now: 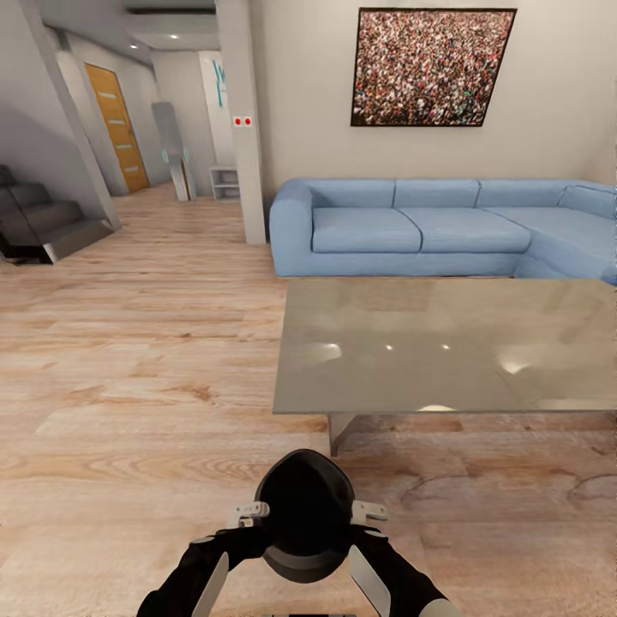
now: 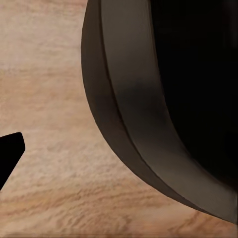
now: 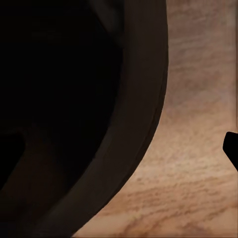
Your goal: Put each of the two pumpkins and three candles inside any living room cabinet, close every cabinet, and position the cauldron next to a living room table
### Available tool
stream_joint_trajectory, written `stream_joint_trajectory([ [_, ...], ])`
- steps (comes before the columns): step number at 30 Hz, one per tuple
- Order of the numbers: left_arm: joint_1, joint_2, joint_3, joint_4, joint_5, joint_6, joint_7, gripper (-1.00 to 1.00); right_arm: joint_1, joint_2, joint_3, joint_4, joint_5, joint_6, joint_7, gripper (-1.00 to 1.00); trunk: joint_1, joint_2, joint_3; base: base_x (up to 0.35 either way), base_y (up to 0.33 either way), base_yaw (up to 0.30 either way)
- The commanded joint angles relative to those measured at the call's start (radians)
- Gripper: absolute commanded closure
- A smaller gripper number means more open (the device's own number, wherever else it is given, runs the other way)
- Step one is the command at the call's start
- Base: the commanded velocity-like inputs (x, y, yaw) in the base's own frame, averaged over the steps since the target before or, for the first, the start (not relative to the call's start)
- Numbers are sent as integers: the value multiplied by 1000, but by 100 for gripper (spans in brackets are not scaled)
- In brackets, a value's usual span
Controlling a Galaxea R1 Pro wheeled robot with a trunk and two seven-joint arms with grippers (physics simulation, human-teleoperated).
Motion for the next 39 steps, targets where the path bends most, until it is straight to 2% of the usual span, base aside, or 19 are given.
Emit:
stream_joint_trajectory([
  [1, 0, 0, 0, 0, 0, 0, 0, -100, 0, 0, 0, 0, -1, 0, 0, -100, 0, 0, 4, -54, 0, 0],
  [28, 0, 0, 0, -2, 0, 4, 0, -100, 0, 0, -4, 0, -8, 6, -2, -100, -13, 7, 108, -35, 0, 0],
  [39, 0, 0, 0, -3, 0, 19, 0, -100, 0, 0, -4, 0, -8, 6, -2, -100, -55, 84, 143, -65, 0, 0],
])
